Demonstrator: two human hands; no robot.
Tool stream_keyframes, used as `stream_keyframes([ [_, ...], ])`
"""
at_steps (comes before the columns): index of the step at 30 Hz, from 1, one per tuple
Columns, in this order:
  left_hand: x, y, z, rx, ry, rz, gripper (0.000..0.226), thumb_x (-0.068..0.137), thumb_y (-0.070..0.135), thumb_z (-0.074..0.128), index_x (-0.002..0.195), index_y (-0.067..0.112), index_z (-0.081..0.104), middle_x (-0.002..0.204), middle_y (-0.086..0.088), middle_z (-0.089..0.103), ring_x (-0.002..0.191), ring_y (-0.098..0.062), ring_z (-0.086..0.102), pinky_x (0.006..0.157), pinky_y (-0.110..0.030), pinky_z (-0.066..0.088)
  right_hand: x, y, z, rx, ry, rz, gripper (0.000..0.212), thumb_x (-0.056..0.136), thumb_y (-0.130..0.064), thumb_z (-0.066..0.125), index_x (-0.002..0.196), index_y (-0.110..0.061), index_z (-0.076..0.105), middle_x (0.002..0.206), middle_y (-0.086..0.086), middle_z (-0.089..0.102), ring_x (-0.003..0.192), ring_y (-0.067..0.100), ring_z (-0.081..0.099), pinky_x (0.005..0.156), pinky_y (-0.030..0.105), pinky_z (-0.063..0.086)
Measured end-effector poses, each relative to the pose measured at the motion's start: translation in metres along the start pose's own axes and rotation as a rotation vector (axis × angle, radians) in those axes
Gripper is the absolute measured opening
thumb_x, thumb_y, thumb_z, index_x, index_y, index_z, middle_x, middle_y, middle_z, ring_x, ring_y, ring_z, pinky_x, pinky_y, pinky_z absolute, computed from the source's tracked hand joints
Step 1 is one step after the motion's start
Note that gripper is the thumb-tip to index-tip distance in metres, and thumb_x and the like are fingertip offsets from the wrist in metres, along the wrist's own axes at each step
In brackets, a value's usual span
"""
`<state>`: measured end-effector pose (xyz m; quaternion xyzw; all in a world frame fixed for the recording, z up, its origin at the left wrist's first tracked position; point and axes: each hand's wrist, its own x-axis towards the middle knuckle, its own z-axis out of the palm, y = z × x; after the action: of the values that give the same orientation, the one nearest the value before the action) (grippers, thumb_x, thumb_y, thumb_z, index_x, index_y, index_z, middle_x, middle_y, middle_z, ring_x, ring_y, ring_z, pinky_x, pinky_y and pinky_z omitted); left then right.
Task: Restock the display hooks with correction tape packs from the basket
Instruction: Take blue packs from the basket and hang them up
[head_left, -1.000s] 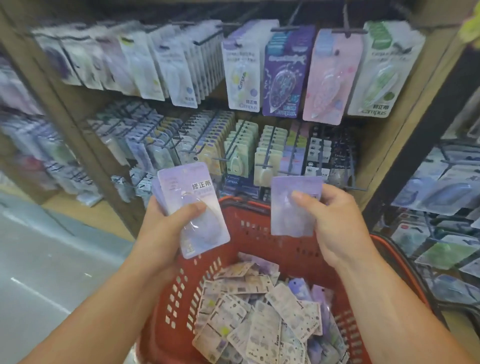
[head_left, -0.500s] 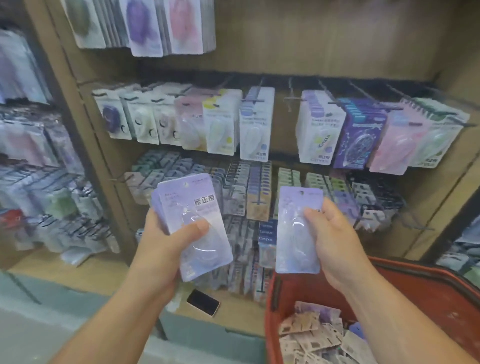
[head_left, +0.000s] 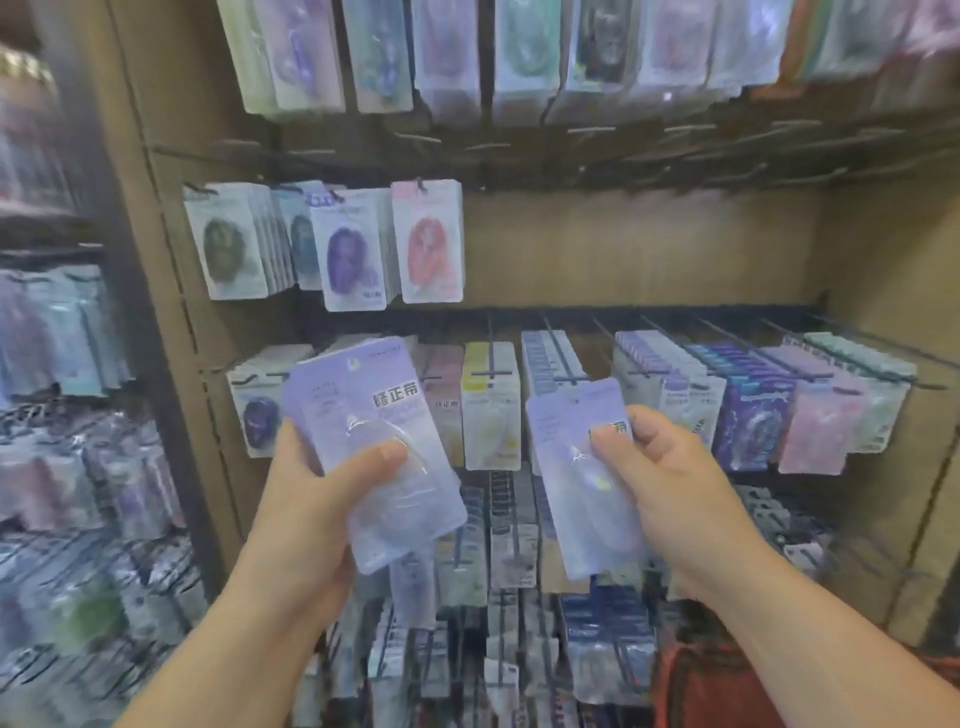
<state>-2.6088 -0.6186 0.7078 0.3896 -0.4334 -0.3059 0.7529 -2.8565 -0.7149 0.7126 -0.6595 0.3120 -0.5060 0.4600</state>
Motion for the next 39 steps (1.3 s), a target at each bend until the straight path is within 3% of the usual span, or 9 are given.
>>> stream_keyframes([
  [3,0.032,0.004,0.003,0.001,-0.060,0.029,0.094,0.057,0.024,0.084,0.144,0.012,0.053,0.127,-0.023,0.070,0.103,-0.037,0.073,0.074,-0.042,0.062,0.021,-0.004,0.007,0.014,0.009,-0.027,0.019,0.106,-0.023,0.054,0.103,-0.019,0.072,0.100,0.004,0.078,0.093,0.028,0.074,0.078,0.047,0.057],
  [5,0.050,0.006,0.006,0.018,-0.098,0.043,0.091,0.059,0.018,0.084,0.145,0.014,0.053,0.123,-0.019,0.072,0.099,-0.033,0.075,0.071,-0.038,0.062,0.038,-0.006,0.011,0.035,0.003,-0.046,0.021,0.106,-0.023,0.052,0.103,-0.022,0.073,0.101,-0.001,0.079,0.095,0.025,0.075,0.078,0.043,0.058],
  [11,0.101,0.012,0.007,0.055,-0.118,0.095,0.076,0.071,0.015,0.074,0.144,0.025,0.056,0.122,-0.014,0.073,0.095,-0.032,0.076,0.070,-0.040,0.063,0.103,-0.011,0.020,0.071,0.016,-0.179,0.025,0.105,-0.018,0.052,0.093,-0.026,0.073,0.095,0.001,0.077,0.081,0.024,0.069,0.072,0.037,0.051],
  [15,0.131,0.020,0.008,0.092,-0.118,0.132,0.089,0.057,0.024,0.085,0.142,0.023,0.058,0.115,-0.012,0.073,0.091,-0.030,0.075,0.069,-0.038,0.062,0.143,-0.029,0.028,0.064,0.034,-0.292,0.021,0.101,-0.016,0.055,0.088,-0.020,0.071,0.082,0.000,0.071,0.072,0.016,0.059,0.064,0.031,0.045],
  [18,0.148,0.020,0.009,0.086,-0.113,0.146,0.092,0.055,0.023,0.085,0.142,0.016,0.056,0.109,-0.013,0.074,0.089,-0.031,0.076,0.067,-0.037,0.062,0.168,-0.044,0.035,0.011,0.061,-0.363,0.024,0.105,-0.014,0.050,0.098,-0.019,0.072,0.095,0.003,0.076,0.079,0.021,0.068,0.071,0.034,0.051],
  [23,0.165,0.012,0.002,0.078,-0.164,0.144,0.094,0.059,0.031,0.084,0.146,0.015,0.054,0.128,-0.026,0.069,0.110,-0.051,0.069,0.081,-0.057,0.062,0.197,-0.059,0.056,-0.077,0.109,-0.363,0.020,0.107,-0.025,0.049,0.104,-0.024,0.069,0.099,-0.010,0.075,0.088,0.011,0.071,0.071,0.030,0.055],
  [29,0.176,0.008,-0.013,0.054,-0.184,0.136,0.091,0.055,0.032,0.084,0.141,0.019,0.059,0.116,-0.013,0.075,0.095,-0.035,0.075,0.068,-0.038,0.061,0.216,-0.061,0.081,-0.098,0.200,-0.384,0.018,0.108,-0.029,0.047,0.109,-0.023,0.064,0.101,-0.015,0.072,0.082,-0.004,0.067,0.063,0.017,0.053],
  [32,0.183,0.008,-0.019,0.023,-0.225,0.144,0.081,0.064,0.016,0.081,0.142,0.019,0.058,0.114,-0.013,0.075,0.090,-0.032,0.076,0.066,-0.036,0.061,0.218,-0.063,0.083,-0.102,0.248,-0.415,0.018,0.108,-0.026,0.047,0.108,-0.020,0.064,0.103,-0.012,0.071,0.083,-0.002,0.066,0.066,0.019,0.053],
  [39,0.190,0.004,-0.025,-0.012,-0.253,0.151,0.075,0.069,0.013,0.070,0.143,0.018,0.057,0.118,-0.015,0.075,0.090,-0.032,0.076,0.065,-0.038,0.062,0.217,-0.063,0.084,-0.135,0.285,-0.408,0.019,0.108,-0.027,0.047,0.108,-0.020,0.065,0.104,-0.012,0.072,0.088,0.003,0.068,0.068,0.022,0.054],
])
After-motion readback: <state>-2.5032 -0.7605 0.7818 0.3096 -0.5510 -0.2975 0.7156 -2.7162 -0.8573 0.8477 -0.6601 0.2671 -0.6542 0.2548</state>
